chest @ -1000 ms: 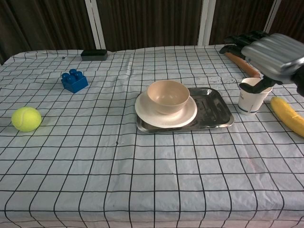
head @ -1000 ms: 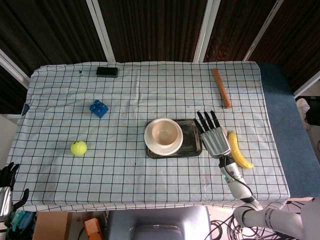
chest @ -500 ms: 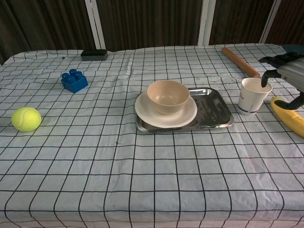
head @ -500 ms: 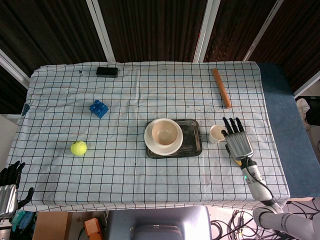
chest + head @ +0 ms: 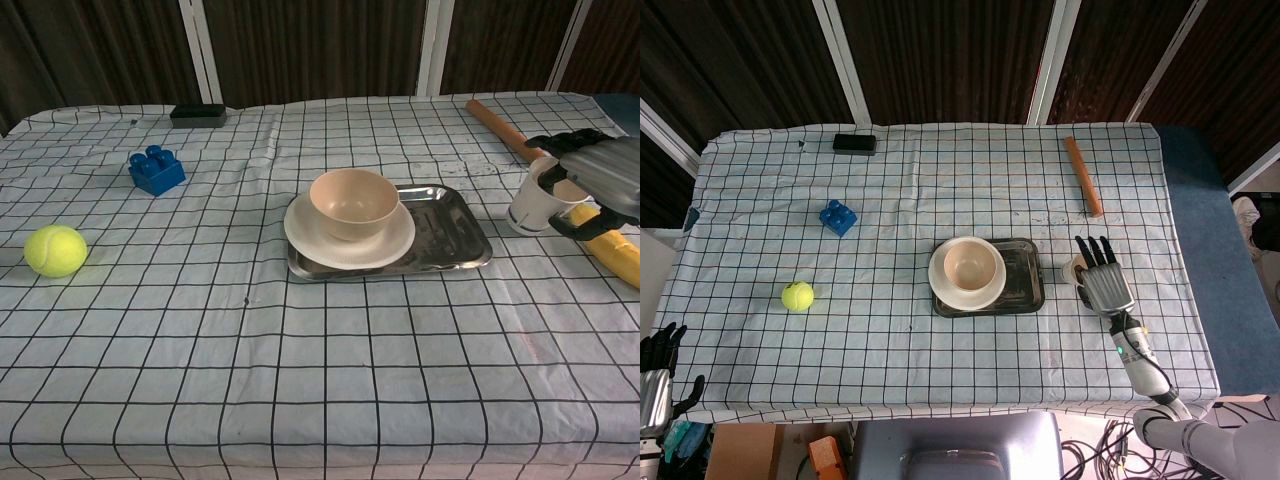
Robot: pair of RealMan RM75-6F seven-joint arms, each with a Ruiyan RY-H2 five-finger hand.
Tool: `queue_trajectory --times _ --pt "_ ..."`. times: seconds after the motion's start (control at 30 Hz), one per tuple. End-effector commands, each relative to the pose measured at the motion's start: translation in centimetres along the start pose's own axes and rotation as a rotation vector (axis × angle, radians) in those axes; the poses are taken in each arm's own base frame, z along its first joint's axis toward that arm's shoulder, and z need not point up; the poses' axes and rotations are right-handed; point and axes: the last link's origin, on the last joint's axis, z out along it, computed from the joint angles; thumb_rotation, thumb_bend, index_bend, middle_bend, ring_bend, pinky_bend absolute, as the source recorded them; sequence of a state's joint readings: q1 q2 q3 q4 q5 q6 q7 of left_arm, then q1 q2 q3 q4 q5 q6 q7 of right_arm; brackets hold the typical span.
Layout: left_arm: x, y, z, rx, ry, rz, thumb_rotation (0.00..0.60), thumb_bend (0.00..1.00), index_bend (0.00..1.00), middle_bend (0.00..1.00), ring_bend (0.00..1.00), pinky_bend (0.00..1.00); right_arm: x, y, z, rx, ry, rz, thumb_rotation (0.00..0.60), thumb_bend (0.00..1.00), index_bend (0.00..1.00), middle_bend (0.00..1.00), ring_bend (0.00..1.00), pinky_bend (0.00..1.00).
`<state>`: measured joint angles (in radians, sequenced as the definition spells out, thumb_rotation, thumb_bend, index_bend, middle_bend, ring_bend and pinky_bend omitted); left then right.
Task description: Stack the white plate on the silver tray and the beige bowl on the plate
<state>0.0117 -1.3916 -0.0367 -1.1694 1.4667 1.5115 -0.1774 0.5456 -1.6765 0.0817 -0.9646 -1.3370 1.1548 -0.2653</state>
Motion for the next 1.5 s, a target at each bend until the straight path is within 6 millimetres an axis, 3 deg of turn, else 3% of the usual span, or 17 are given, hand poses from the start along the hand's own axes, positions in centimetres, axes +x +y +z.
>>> queue_trajectory --times 0.03,0.17,0.33,0.5,0.67,0.8,1.0,1.5 --pt "0.0 0.0 0.0 -0.002 -0.001 -0.001 0.600 0.38 0.00 0.00 0.00 0.00 0.3 -0.1 0.1 0.002 0.019 0.014 0.600 0.46 0.66 0.03 0.00 0.00" --pt "0.0 -0.1 -0.1 -0.004 0.000 -0.002 0.600 0.38 0.00 0.00 0.00 0.00 1.5 -0.2 0.3 0.005 0.058 0.047 0.600 0.48 0.66 0.03 0.00 0.00" --pt "0.0 0.0 0.1 -0.007 0.002 -0.006 0.600 0.38 0.00 0.00 0.00 0.00 4.7 -1.8 1.5 0.026 0.131 0.126 0.600 0.48 0.65 0.03 0.00 0.00" --pt "0.0 0.1 0.2 -0.011 0.004 -0.009 0.600 0.38 0.00 0.00 0.00 0.00 8.6 -6.1 3.8 0.085 0.186 0.185 0.600 0.48 0.64 0.03 0.00 0.00" --pt "0.1 0.0 0.1 -0.007 0.007 -0.011 0.600 0.38 0.00 0.00 0.00 0.00 10.3 -10.9 5.3 0.136 0.162 0.234 0.600 0.48 0.64 0.03 0.00 0.00" --pt "0.1 -0.2 -0.1 -0.001 0.009 -0.012 0.600 0.38 0.00 0.00 0.00 0.00 10.2 -14.1 5.9 0.164 0.125 0.228 0.600 0.48 0.64 0.03 0.00 0.00" --pt "0.1 -0.3 -0.4 0.003 0.012 -0.016 0.600 0.38 0.00 0.00 0.00 0.00 8.7 -16.7 6.0 0.182 0.074 0.201 0.600 0.48 0.64 0.03 0.00 0.00" --pt "0.2 -0.4 -0.3 0.003 0.013 -0.022 0.600 0.38 0.00 0.00 0.00 0.00 6.0 -18.3 6.5 0.174 0.001 0.160 0.600 0.48 0.58 0.03 0.00 0.00"
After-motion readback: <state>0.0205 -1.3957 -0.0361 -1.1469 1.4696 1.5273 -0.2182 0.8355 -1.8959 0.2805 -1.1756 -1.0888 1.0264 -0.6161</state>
